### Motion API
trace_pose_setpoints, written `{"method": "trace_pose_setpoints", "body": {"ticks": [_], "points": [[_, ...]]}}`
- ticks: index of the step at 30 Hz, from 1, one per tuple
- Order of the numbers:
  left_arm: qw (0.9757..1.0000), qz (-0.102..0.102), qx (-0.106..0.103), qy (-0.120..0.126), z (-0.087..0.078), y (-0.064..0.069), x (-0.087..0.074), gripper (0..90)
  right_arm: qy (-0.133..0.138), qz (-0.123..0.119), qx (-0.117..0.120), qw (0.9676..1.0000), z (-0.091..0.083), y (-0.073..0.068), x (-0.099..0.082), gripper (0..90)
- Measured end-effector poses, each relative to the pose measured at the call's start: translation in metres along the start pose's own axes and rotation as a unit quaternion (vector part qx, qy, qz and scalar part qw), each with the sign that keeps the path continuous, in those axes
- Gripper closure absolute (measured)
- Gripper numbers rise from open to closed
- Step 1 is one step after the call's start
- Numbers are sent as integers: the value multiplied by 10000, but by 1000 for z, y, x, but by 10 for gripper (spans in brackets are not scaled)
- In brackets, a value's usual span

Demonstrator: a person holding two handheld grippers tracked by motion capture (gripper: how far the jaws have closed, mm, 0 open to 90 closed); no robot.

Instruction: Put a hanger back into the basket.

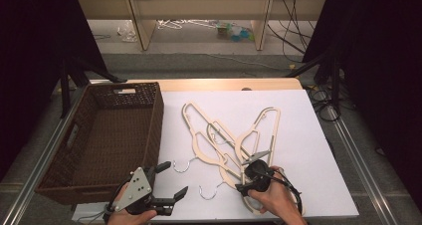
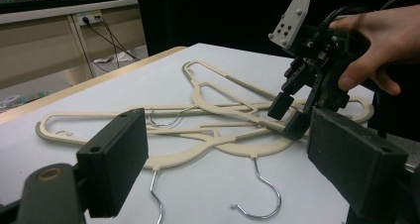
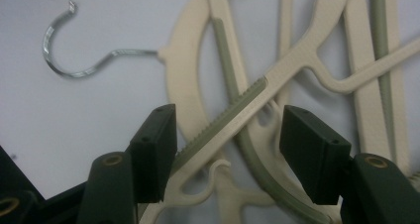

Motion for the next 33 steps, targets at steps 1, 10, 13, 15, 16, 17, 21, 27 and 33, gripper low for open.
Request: {"method": "trace_pose_setpoints", "body": {"ticks": [1, 10, 13, 15, 16, 17, 21, 27, 33], "points": [[10000, -1, 6, -2, 0, 0, 0, 161, -68, -31, -5, 10000, 0, 4, -1, 409], [10000, 84, -22, -2, 0, -1, 0, 161, -270, -7, -21, 9996, -5, 30, -4, 568], [10000, 59, -31, -3, 0, 0, 0, 162, -260, 110, 114, 9995, -6, 39, -4, 589], [10000, 62, -36, -19, 0, 0, 0, 161, -207, 224, 173, 9994, -7, 45, -5, 600], [10000, 61, -50, -18, 0, 0, 0, 161, -194, 321, 221, 9991, -8, 47, -5, 604], [10000, 57, -53, -18, 0, 0, 0, 161, -135, 364, 227, 9990, -8, 49, -4, 606], [10000, 41, -75, -32, 1, 1, 0, 161, -11, 568, 272, 9980, -7, 55, -1, 610], [9999, 100, -112, -58, 2, 2, -1, 161, 88, 878, 251, 9958, -1, 60, 8, 610], [9999, 94, -127, -49, 2, 3, -1, 161, 90, 906, 221, 9956, 4, 62, 12, 650]]}}
Point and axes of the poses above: each handheld gripper's, and its own axes: z roughly forward along the jaws, x roughly out of its top, y roughly to its right, the point moved 2 cm from there along z, roughly forward along the jaws, and after that the axes turned 6 degrees about z, right-handed, at the moved point
